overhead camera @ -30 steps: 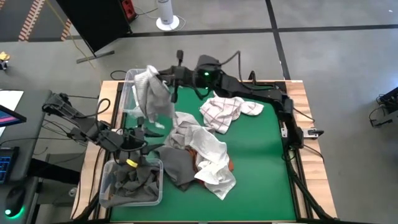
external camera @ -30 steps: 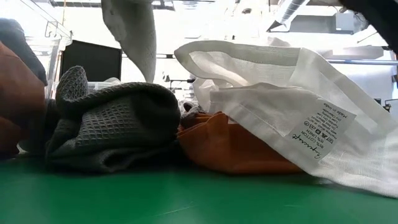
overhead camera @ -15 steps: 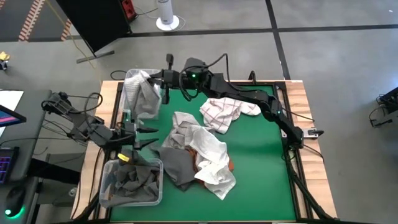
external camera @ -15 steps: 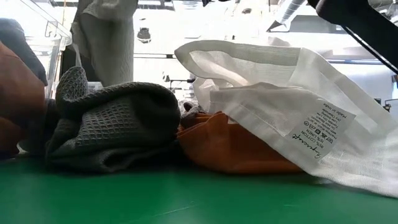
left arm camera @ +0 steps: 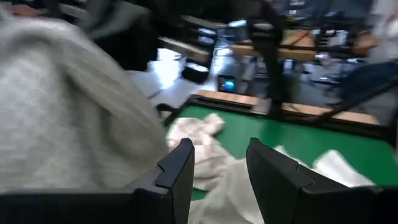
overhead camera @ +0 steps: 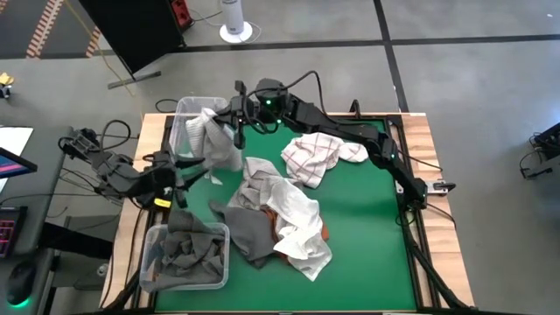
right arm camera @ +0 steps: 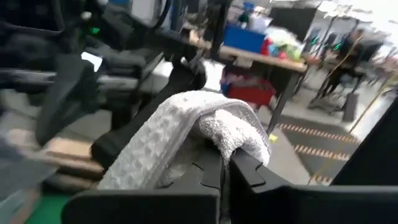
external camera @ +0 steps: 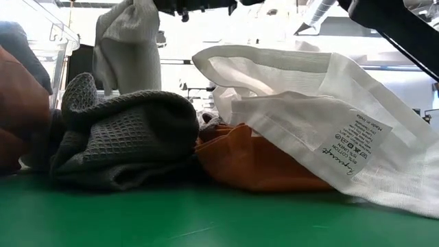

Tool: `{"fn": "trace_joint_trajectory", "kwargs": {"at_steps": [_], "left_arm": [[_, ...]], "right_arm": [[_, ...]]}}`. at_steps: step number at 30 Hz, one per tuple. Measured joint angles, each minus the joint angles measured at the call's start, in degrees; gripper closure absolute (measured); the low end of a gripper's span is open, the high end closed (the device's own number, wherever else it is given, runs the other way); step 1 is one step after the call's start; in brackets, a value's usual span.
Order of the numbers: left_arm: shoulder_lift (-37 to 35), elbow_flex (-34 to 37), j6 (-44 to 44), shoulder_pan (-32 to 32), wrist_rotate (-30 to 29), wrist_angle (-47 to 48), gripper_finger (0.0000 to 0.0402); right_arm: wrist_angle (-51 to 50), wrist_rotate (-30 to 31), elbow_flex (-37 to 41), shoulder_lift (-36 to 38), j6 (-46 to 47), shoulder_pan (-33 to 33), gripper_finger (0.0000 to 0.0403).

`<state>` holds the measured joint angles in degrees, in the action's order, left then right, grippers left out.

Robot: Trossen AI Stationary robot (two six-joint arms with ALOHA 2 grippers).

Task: Sort towels by color in basket
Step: Put the dark white towel into the top transparent bin

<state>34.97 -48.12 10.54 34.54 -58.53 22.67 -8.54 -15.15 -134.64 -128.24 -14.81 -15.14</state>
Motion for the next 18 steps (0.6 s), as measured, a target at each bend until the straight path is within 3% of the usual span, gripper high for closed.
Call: {"fn": "trace_joint_trajectory", "kwargs": {"at_steps": [8, 12, 18], "left_arm": [[1.83, -0.02, -4.71, -0.21, -7.39, 4.18, 0.0241], [1.74, -0.02, -6.91, -0.48, -9.46, 3.80, 0.0204], [2.97, -0.02, -10.19, -5.50, -10.37, 1.16, 0.0138]], "right_arm": [[-13.34, 0.03, -0.16, 4.37, -4.74, 0.96, 0.0377], [-18.36, 0.39, -0.14, 7.00, -4.76, 1.13, 0.0376], [-16.15, 0.36, -0.14, 8.22, -4.77, 4.00, 0.0376]]}}
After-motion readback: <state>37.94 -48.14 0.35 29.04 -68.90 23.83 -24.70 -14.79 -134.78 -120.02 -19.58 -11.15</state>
